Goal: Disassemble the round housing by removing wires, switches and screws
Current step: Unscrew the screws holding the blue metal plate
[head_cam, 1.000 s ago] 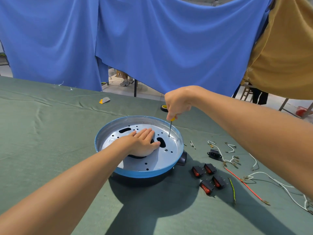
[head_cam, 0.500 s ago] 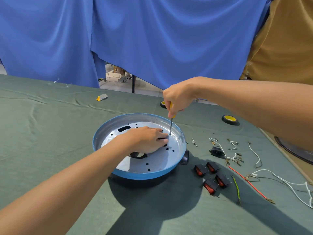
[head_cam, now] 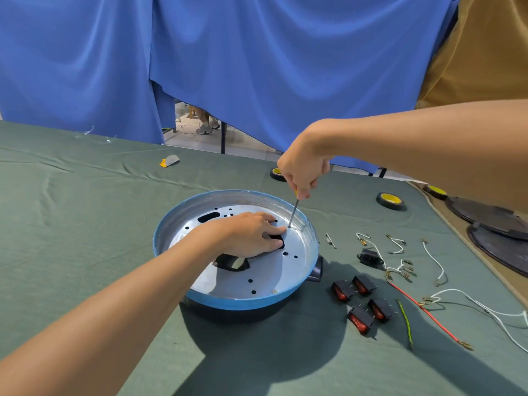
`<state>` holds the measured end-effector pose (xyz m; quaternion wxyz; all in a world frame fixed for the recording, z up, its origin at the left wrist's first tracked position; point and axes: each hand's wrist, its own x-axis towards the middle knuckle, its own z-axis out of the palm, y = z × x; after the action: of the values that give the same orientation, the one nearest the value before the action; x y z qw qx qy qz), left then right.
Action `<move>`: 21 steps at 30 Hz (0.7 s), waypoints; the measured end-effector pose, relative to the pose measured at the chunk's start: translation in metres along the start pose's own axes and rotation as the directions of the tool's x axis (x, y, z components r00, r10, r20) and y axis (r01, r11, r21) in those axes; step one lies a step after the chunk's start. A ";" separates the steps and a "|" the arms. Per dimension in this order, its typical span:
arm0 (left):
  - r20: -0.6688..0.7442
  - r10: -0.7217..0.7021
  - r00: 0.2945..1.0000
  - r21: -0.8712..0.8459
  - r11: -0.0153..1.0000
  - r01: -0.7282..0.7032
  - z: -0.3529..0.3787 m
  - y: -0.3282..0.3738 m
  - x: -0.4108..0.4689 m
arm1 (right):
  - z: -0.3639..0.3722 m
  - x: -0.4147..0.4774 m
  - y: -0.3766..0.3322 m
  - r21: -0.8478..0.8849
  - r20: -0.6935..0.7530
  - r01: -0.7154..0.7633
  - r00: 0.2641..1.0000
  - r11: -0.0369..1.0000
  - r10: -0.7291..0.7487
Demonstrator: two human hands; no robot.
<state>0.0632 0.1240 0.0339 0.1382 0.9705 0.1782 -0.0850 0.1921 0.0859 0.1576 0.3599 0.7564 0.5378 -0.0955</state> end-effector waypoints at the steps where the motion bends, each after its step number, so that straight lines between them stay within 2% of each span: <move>1: 0.001 0.004 1.000 -0.006 1.000 -0.004 0.001 -0.001 0.000 | 0.002 -0.003 0.002 -0.083 -0.039 0.051 0.998 0.995 -0.055; 4: -0.010 0.017 1.000 -0.027 0.999 -0.017 0.002 -0.004 0.001 | 0.011 -0.010 0.003 -0.408 -0.181 0.156 0.952 0.899 -0.247; 7: -0.028 0.021 0.999 -0.040 0.999 -0.022 0.001 -0.004 0.001 | 0.016 -0.014 0.001 -0.702 -0.285 0.174 0.820 0.691 -0.497; 9: -0.034 0.020 0.999 -0.047 0.999 -0.022 0.002 -0.003 0.001 | 0.019 -0.014 0.004 -0.763 -0.273 0.202 0.761 0.614 -0.589; 10: -0.035 0.021 0.999 -0.056 0.998 -0.023 0.002 -0.004 0.001 | 0.020 -0.014 0.006 -0.737 -0.288 0.214 0.758 0.641 -0.585; 12: -0.040 0.026 0.999 -0.082 0.996 -0.029 0.001 -0.005 0.001 | 0.024 -0.014 0.007 -0.585 -0.348 0.252 0.780 0.771 -0.520; 14: -0.039 0.034 0.999 -0.099 0.994 -0.037 0.000 -0.005 0.001 | 0.027 -0.011 0.006 -0.320 -0.413 0.294 0.812 0.901 -0.411; 16: -0.040 0.034 0.999 -0.108 0.993 -0.038 0.000 -0.006 0.002 | 0.026 -0.010 0.011 -0.082 -0.439 0.240 0.863 0.967 -0.252; 19: -0.041 0.030 0.999 -0.101 0.994 -0.034 0.000 -0.005 0.002 | 0.027 -0.010 0.016 0.230 -0.435 0.139 0.900 0.963 -0.026; 21: -0.046 0.026 0.999 -0.096 0.995 -0.031 0.000 -0.004 0.002 | 0.030 -0.006 0.015 0.454 -0.367 0.100 0.927 0.886 0.083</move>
<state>0.0633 0.1280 0.0321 0.1824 0.9668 0.1713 -0.0527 0.2098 0.0594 0.1456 0.0582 0.8219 0.5614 -0.0763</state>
